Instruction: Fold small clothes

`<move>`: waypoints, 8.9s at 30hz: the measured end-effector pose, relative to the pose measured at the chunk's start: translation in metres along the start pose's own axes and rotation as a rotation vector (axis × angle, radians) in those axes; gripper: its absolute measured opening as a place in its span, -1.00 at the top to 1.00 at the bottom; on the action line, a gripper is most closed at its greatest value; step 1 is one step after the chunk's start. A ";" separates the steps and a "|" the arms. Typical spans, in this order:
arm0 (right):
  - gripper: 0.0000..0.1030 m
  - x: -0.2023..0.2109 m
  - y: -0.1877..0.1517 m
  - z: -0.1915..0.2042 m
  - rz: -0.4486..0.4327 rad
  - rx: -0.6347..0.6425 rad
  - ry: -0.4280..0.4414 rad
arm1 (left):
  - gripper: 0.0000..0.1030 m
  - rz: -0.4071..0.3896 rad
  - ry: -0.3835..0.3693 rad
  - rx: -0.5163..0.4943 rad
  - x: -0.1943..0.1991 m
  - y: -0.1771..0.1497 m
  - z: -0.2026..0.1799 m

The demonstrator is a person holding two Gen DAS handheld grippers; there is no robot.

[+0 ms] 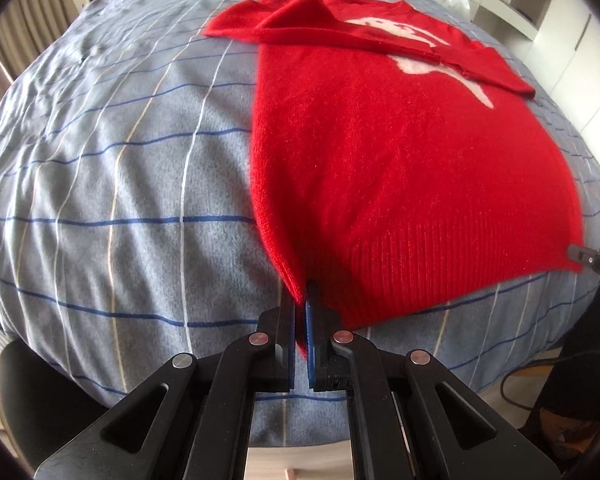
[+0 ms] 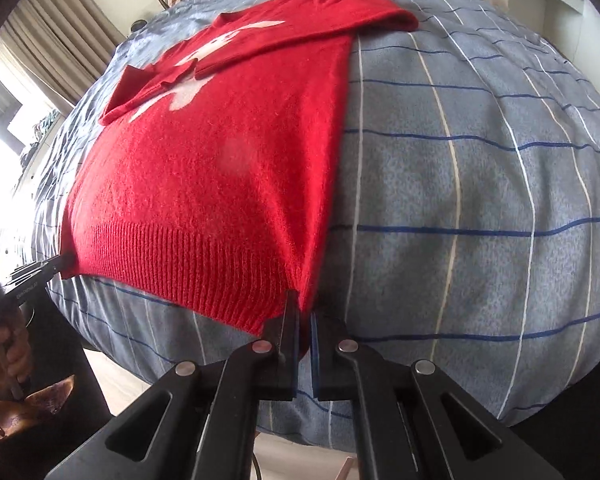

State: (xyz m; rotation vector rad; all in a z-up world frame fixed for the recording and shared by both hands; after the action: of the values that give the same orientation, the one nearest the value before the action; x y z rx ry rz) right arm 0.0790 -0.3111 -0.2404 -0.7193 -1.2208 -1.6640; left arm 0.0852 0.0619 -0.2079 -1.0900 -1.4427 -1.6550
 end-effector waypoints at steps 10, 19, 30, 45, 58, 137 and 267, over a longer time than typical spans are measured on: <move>0.93 -0.015 -0.003 0.001 -0.016 0.013 -0.027 | 0.96 -0.024 0.035 -0.006 -0.005 -0.004 -0.003; 0.93 -0.016 -0.003 0.002 -0.025 0.013 -0.036 | 0.95 -0.037 0.064 -0.018 -0.008 -0.004 -0.015; 0.93 -0.015 -0.005 0.003 -0.032 0.020 -0.048 | 0.95 -0.036 0.080 -0.024 -0.009 -0.005 -0.017; 0.93 -0.016 -0.004 0.002 -0.032 0.025 -0.057 | 0.94 -0.038 0.094 -0.030 -0.009 -0.005 -0.017; 0.46 -0.005 -0.015 0.000 0.058 0.016 -0.051 | 0.49 -0.025 0.156 -0.092 0.003 -0.017 -0.024; 0.61 0.137 0.089 -0.238 -0.464 -0.402 -0.215 | -0.68 -0.382 0.166 -0.038 0.088 0.120 0.014; -0.86 0.173 0.062 -0.030 -0.364 0.017 -0.803 | -0.74 -0.269 0.415 0.410 0.012 0.030 0.145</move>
State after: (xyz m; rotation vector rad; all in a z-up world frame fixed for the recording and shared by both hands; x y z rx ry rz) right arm 0.0673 -0.4015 -0.0784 -1.2839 -2.0156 -1.6926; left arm 0.1300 0.2006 -0.1786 -0.3142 -1.5935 -1.5468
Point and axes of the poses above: each gripper's, at about its wrist camera, not at the fingertips, and x roughly against the way its jaws point, z to its left, y to its top, the point moved 8 cm from there along -x, roughly the way its jaws point, and after that the axes turned 6 degrees about y, right-handed, at the moved point
